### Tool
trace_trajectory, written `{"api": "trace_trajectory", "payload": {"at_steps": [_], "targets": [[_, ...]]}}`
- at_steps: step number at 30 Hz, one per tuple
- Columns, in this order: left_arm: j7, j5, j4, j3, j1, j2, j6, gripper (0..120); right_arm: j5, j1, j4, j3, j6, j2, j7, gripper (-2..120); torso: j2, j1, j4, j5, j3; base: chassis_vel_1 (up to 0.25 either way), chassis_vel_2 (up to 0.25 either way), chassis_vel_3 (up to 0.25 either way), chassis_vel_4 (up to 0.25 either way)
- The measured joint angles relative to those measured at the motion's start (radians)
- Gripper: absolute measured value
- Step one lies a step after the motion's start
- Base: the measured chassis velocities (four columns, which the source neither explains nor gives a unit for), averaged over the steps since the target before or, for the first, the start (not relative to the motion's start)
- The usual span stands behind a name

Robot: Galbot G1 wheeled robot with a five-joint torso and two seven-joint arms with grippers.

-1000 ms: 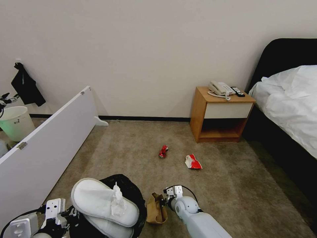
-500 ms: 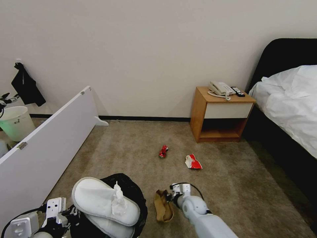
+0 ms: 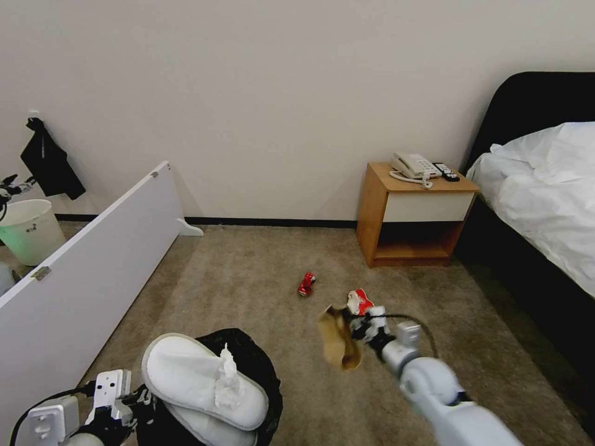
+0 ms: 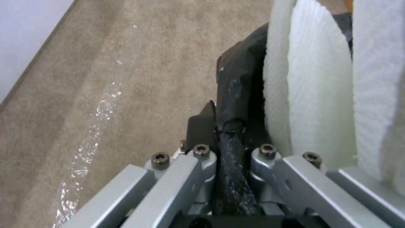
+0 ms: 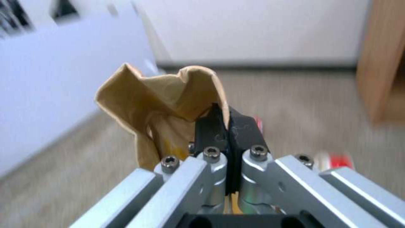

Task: Pick up the trash bin, then pick up the garbage from the floor and place it into the trash bin.

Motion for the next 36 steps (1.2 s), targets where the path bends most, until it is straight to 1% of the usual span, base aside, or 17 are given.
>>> {"api": "trace_trajectory", "payload": {"at_steps": [1,2,4,5,8,9,12,16,18,22,23,25,26,28,29,31,36], "targets": [[0.0,-0.009,0.0,-0.001,0.005,0.003,0.0,4,0.004,-0.006,0.027,0.018,0.061,-0.021,-0.029,0,0.0,0.0,0.0,-0.0001,0.0,0.0,0.0,0.0,0.0],[0.0,-0.009,0.0,-0.001,0.005,0.003,0.0,4,0.004,-0.006,0.027,0.018,0.061,-0.021,-0.029,0,0.0,0.0,0.0,-0.0001,0.0,0.0,0.0,0.0,0.0],[0.0,-0.028,0.0,-0.002,0.012,0.008,0.0,4,0.038,-0.01,0.071,0.038,0.143,-0.048,-0.07,0,0.0,0.0,-0.0001,-0.0001,0.0,0.0,0.0,0.0,0.0],[0.0,-0.028,0.0,-0.002,0.012,0.008,0.0,4,0.038,-0.01,0.071,0.038,0.143,-0.048,-0.07,0,0.0,0.0,-0.0001,-0.0001,0.0,0.0,0.0,0.0,0.0],[-0.003,-0.057,0.0,-0.001,0.023,0.014,0.0,4,0.159,-0.006,0.173,0.064,0.231,-0.085,-0.148,0,0.0,0.0,-0.0001,-0.0003,0.0,0.0,0.0,0.0,0.0],[-0.003,-0.057,0.0,-0.001,0.023,0.014,0.0,4,0.159,-0.006,0.173,0.064,0.231,-0.085,-0.148,0,0.0,0.0,-0.0001,-0.0003,0.0,0.0,0.0,0.0,0.0],[-0.003,-0.063,0.0,0.005,0.023,0.012,0.0,4,0.255,0.008,0.247,0.067,0.26,-0.103,-0.225,0,0.0,0.0,-0.0001,-0.0003,0.0,0.0,0.0,0.0,0.0],[-0.002,-0.063,0.0,0.01,0.023,0.011,0.0,4,0.318,0.026,0.296,0.049,0.273,-0.11,-0.285,0,0.0,0.0,-0.0002,-0.0005,0.0,0.0,0.0,0.0,0.0],[-0.002,-0.063,0.0,0.011,0.023,0.01,0.0,4,0.384,0.057,0.341,0.009,0.288,-0.114,-0.355,0,0.0,0.0,-0.0001,-0.0004,0.0,0.0,0.0,0.0,0.0],[0.001,-0.063,0.0,0.008,0.023,0.004,0.0,4,0.477,0.103,0.379,-0.05,0.304,-0.113,-0.422,0,0.0,0.0,-0.0001,-0.0005,0.0,0.0,0.0,0.0,0.0],[0.001,-0.063,0.0,0.008,0.023,0.004,0.0,4,0.477,0.103,0.379,-0.05,0.304,-0.113,-0.422,0,0.0,0.0,-0.0001,-0.0005,0.0,0.0,0.0,0.0,0.0],[0.001,-0.063,0.0,0.009,0.023,-0.001,0.0,4,0.539,0.147,0.384,-0.104,0.311,-0.115,-0.492,0,0.0,0.0,-0.0003,-0.0003,0.0,0.0,0.0,0.0,0.0],[0.001,-0.063,0.0,0.009,0.023,-0.001,0.0,4,0.539,0.147,0.384,-0.104,0.311,-0.115,-0.492,0,0.0,0.0,-0.0003,-0.0003,0.0,0.0,0.0,0.0,0.0],[0.002,-0.063,0.0,0.01,0.022,-0.003,0.0,4,0.591,0.225,0.381,-0.185,0.311,-0.124,-0.566,0,0.0,0.0,0.0,-0.0006,0.0,0.0,0.0,0.0,0.0],[0.002,-0.063,0.0,0.01,0.022,-0.003,0.0,4,0.591,0.225,0.381,-0.185,0.311,-0.124,-0.566,0,0.0,0.0,0.0,-0.0006,0.0,0.0,0.0,0.0,0.0],[0.002,-0.066,0.0,0.009,0.018,-0.002,0.0,4,0.62,0.288,0.367,-0.252,0.31,-0.124,-0.623,0,0.0,0.0,-0.0001,-0.0005,0.0,0.0,0.0,0.0,0.0],[0.002,-0.074,0.0,0.002,0.014,-0.001,0.0,4,0.629,0.361,0.338,-0.344,0.317,-0.103,-0.673,0,0.0,0.0,-0.0001,-0.0006,0.0,0.0,0.0,0.0,0.0]]}}
